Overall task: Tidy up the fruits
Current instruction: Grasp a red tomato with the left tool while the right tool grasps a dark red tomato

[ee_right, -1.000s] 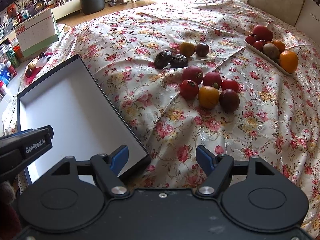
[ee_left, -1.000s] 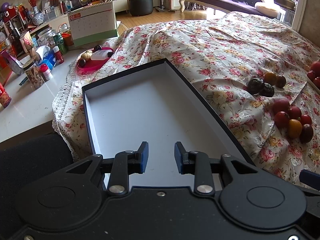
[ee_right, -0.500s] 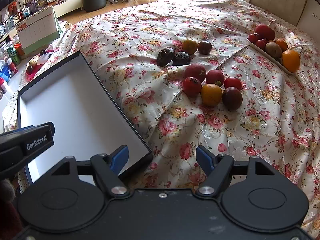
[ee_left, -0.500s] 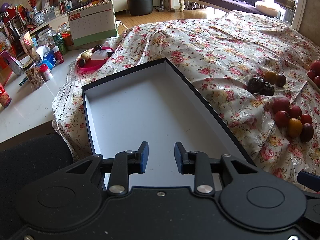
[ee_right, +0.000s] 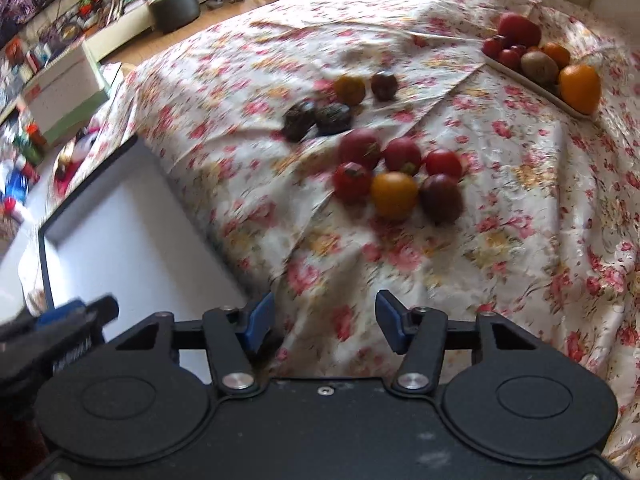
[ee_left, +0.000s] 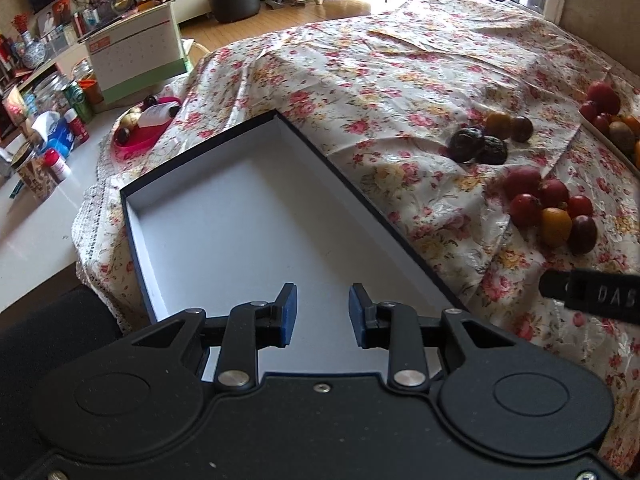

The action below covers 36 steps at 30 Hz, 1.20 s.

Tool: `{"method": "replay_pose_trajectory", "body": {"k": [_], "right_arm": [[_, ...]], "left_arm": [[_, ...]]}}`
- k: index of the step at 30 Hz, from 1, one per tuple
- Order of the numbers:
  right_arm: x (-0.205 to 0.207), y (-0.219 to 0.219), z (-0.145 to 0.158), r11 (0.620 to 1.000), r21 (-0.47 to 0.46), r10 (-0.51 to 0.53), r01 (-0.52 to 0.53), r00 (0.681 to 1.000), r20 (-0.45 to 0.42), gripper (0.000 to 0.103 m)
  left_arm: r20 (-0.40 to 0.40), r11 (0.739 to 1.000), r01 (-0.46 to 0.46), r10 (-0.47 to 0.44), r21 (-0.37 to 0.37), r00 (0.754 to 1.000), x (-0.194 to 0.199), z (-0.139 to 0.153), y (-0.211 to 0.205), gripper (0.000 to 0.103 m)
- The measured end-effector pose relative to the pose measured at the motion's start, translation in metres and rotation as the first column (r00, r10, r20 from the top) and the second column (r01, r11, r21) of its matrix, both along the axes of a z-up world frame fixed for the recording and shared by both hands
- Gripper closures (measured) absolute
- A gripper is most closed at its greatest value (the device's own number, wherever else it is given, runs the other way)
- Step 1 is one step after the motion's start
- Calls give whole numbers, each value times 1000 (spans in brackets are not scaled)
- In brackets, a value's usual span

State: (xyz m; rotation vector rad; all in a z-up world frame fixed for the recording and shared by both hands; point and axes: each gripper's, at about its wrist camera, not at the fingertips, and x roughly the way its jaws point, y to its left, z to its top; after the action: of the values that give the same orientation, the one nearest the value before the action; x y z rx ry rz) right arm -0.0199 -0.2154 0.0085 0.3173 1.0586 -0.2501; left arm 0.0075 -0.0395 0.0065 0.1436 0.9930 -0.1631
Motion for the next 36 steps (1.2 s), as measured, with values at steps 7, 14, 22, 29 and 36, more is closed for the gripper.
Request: {"method": "replay_pose_trajectory", "body": {"k": [7,14,22,29,36], "right_arm": [[7,-79,8,991,15,-130,130,991,16,45],[19,-118,-10,981,105,-159,161,987,-18,45],[18,-129,-25,975,154,-159,160,987,-22,45],[11,-139,-24,973,157,-168,167,986,-3,45],[14,-134,-22,973,180,-148,142,989,19,45]], "left_arm": [[-19,978,206,-207,-31,978,12,21,-61,63],[-93,955,275,-286,-112,954,41,6,-110,63],[-160,946,260,-291,-193,943,75,-21,-143,64],[-144,956,230,-258,-183,955,87,-33,-153,63],[-146,955,228,-258,-190,955,90,-37,-153,60]]}}
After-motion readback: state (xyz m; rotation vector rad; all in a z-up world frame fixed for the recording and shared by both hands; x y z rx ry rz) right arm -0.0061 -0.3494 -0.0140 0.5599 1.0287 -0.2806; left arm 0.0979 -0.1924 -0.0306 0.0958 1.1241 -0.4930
